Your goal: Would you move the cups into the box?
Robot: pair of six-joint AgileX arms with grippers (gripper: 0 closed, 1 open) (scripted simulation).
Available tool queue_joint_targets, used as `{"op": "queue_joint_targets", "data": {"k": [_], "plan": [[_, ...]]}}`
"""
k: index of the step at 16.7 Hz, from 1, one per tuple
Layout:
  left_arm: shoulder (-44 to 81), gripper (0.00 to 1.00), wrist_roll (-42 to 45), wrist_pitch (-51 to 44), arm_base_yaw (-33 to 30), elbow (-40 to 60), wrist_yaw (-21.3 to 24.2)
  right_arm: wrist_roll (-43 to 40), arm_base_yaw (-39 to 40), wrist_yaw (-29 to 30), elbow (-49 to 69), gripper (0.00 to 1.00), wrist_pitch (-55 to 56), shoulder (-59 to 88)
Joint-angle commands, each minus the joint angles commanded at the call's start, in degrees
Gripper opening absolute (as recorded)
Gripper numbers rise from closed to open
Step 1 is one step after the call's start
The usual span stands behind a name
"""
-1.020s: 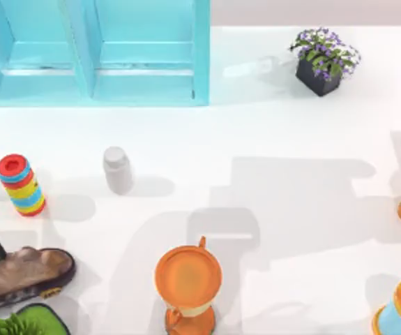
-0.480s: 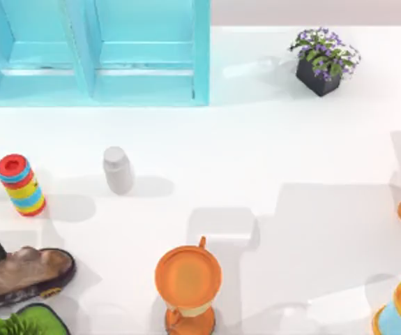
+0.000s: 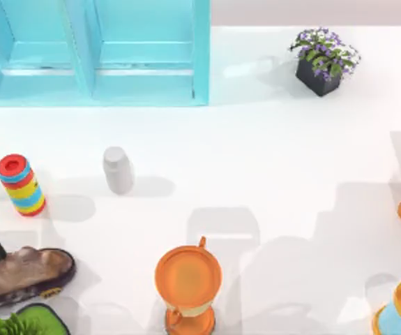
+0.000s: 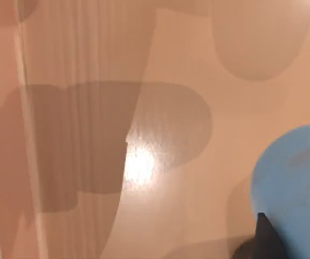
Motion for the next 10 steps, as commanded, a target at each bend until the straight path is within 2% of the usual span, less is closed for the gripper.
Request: {"op": "queue_joint_targets", "data": {"k": [5,10], "plan": [[0.0,1.0,0.0,0.0,0.0,0.0,0.0,-0.1,-0.1,0.0,-0.7,0.0,0.7,0.1],[0.0,1.0,0.0,0.0,0.0,0.0,0.0,-0.1,-0.1,0.0,-0.7,0.38,0.7,0.1]]}}
